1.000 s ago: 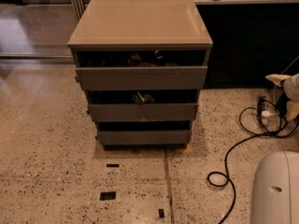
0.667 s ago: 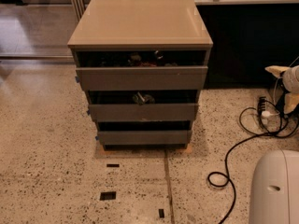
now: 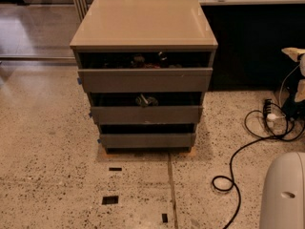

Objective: Place redbull can into top drawer

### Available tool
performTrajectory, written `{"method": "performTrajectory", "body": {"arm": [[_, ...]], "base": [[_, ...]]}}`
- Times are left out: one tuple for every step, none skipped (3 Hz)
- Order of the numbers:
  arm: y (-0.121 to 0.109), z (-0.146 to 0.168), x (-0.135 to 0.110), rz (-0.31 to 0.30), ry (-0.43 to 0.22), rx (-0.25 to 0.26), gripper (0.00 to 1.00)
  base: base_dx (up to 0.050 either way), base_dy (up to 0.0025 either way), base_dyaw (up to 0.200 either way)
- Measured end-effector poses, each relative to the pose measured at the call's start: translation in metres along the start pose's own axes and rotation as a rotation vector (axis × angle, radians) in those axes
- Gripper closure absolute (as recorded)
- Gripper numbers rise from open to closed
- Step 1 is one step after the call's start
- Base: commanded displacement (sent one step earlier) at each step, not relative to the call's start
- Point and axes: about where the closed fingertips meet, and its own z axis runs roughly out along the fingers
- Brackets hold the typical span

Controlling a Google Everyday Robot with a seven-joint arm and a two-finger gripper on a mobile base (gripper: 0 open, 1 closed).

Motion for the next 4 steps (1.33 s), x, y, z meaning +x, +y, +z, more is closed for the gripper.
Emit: {"method": "performTrajectory", "body": {"arm": [[0.000, 0.000, 0.000, 0.000, 0.000, 0.000, 0.00], [-0.004, 0.012, 0.003, 0.030, 0.014, 0.003, 0.00], [0.017, 0.037, 0.038, 0.070, 0.056, 0.013, 0.00], [0.081, 0.068, 0.114, 0.045, 0.085, 0.001, 0.00]], "base": [[0.000, 0.00000, 0.000], [0.000, 0.00000, 0.000], [0.000, 0.00000, 0.000], [0.000, 0.00000, 0.000]]}}
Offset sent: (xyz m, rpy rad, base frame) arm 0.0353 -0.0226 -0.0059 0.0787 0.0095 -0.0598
